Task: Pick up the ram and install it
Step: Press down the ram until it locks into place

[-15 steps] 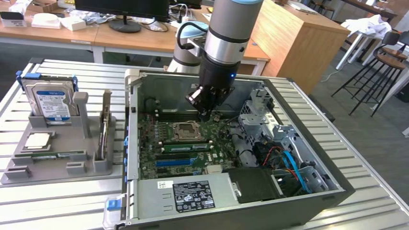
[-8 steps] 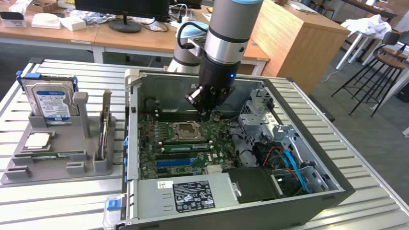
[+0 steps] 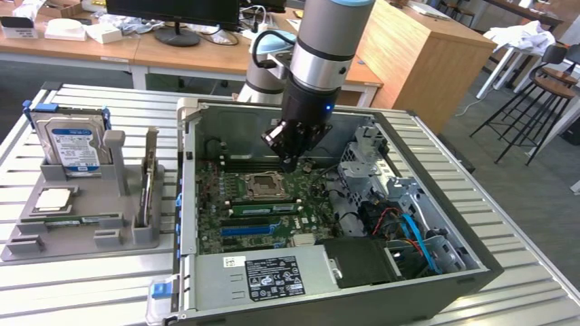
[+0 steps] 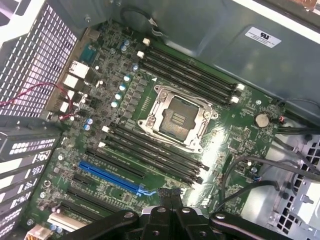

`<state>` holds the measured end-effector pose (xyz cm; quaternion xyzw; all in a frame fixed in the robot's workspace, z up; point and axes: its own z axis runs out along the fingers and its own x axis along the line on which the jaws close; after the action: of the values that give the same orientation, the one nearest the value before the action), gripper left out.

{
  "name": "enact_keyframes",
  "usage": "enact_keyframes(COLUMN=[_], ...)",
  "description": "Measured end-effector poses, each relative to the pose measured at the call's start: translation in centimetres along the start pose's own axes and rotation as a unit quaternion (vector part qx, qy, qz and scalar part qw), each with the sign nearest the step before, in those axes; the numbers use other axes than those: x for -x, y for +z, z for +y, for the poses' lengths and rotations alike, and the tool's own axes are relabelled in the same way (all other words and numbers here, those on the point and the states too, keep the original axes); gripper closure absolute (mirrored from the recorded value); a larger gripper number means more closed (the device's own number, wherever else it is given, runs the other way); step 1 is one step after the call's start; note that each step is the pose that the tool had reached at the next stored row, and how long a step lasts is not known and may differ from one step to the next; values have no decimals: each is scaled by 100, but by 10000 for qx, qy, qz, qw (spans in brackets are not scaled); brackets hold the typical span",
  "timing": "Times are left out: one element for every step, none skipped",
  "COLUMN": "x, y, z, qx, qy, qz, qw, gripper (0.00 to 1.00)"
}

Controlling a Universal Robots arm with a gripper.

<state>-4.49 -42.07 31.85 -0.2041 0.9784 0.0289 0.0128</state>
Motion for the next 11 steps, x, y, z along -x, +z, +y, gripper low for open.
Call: enact_keyframes(x=[0,0,0,0,0,0,0,-1,-1,-1,-1], y=[0,0,0,0,0,0,0,-1,-1,-1,0], z=[0,0,0,0,0,0,0,0,0,0,0], qx=[6,13,21,28,36,46,55,60,60,60,60], qy=[23,48,75,100,125,151,176,202,217,223,253], qz=[15,31,51,69,88,111,133,145,147,146,144], qw=[10000,10000,10000,9999,9999,9998,9997,9997,9996,9996,9996], gripper=[90,90,90,90,90,90,90,90,90,90,90])
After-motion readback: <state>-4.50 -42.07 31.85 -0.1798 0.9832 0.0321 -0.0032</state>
